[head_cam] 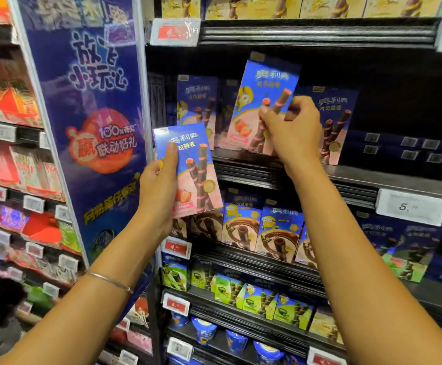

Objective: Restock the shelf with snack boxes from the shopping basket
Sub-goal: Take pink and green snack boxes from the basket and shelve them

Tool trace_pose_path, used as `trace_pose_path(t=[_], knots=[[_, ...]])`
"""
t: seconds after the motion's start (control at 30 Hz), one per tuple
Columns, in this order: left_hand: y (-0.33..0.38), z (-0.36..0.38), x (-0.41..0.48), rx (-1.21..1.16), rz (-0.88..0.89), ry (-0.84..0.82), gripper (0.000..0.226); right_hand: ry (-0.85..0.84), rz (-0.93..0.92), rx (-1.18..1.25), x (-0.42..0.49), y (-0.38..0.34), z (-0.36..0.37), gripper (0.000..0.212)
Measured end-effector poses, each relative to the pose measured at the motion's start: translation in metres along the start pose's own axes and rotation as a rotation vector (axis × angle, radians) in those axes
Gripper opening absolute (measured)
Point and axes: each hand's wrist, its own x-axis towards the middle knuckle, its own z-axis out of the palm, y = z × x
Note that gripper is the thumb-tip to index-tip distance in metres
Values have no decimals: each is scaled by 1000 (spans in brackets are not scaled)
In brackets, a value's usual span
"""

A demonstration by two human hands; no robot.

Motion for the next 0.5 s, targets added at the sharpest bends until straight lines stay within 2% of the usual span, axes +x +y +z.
trace_pose_path(t=[0.17, 0.27, 0.5], knots=[[-1, 0, -1, 19, 8, -4, 73, -48, -44, -297, 10, 18, 20, 62], [-1, -1, -2, 30, -3, 4, 75, -22, -90, -418, 8, 24, 30, 62], [1, -2, -6, 40, -19, 13, 70, -55, -115, -437, 13, 27, 43, 53]])
